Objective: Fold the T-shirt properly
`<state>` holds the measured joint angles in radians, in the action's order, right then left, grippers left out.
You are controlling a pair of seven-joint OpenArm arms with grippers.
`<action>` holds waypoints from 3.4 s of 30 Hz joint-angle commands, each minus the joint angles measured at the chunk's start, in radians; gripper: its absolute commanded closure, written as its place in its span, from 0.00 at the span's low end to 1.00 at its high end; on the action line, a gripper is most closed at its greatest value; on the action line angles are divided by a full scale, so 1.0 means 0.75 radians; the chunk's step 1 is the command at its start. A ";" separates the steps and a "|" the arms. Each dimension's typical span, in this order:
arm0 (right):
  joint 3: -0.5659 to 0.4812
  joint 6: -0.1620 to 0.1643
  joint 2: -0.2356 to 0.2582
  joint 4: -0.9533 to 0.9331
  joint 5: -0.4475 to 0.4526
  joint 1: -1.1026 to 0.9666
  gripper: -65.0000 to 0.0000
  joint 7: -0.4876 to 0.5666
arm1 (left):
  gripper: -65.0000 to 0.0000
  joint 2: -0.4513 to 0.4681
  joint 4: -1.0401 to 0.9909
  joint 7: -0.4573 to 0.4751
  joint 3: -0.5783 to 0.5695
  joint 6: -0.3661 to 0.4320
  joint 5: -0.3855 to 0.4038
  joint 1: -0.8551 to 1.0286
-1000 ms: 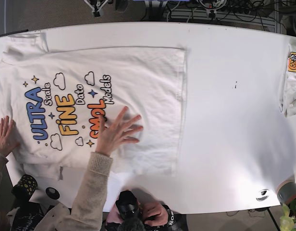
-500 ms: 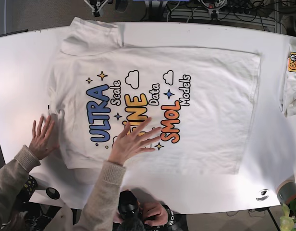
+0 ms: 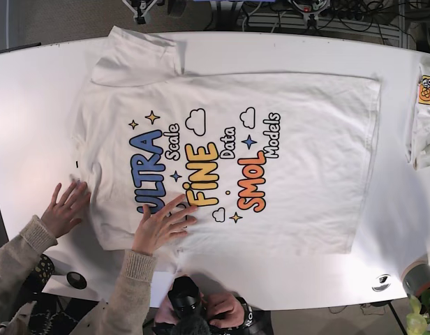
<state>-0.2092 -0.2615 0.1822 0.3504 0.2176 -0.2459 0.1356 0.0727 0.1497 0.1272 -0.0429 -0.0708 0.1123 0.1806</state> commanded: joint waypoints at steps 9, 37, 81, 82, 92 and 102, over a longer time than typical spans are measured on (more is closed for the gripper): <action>0.010 0.006 0.022 0.240 0.014 -0.203 0.78 0.006 | 0.43 0.002 0.229 -0.015 -0.013 -0.003 -0.001 0.180; 0.382 -0.006 0.110 1.461 0.014 -1.085 0.78 -0.149 | 0.43 0.027 1.862 -0.058 0.171 0.001 0.003 1.172; 0.734 -0.149 0.110 2.175 0.766 -1.097 0.35 -0.194 | 0.23 0.031 2.453 -0.179 0.371 -0.189 0.215 0.975; 0.734 -0.149 0.112 2.175 0.789 -1.085 0.30 -0.215 | 0.22 0.029 2.451 -0.185 0.392 -0.201 0.236 0.971; 0.865 -0.285 0.161 2.140 1.063 -0.888 0.28 -0.614 | 0.22 0.029 2.430 -0.426 0.627 -0.340 0.487 0.847; 1.006 -0.287 0.161 1.901 1.167 -0.684 0.28 -0.978 | 0.22 0.025 2.348 -0.670 0.809 -0.504 0.582 0.711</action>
<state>0.5308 -0.4576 0.2920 1.7844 1.0721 -0.7582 -0.5934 0.0860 1.9038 -0.3836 0.5526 -0.4427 0.5289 0.7120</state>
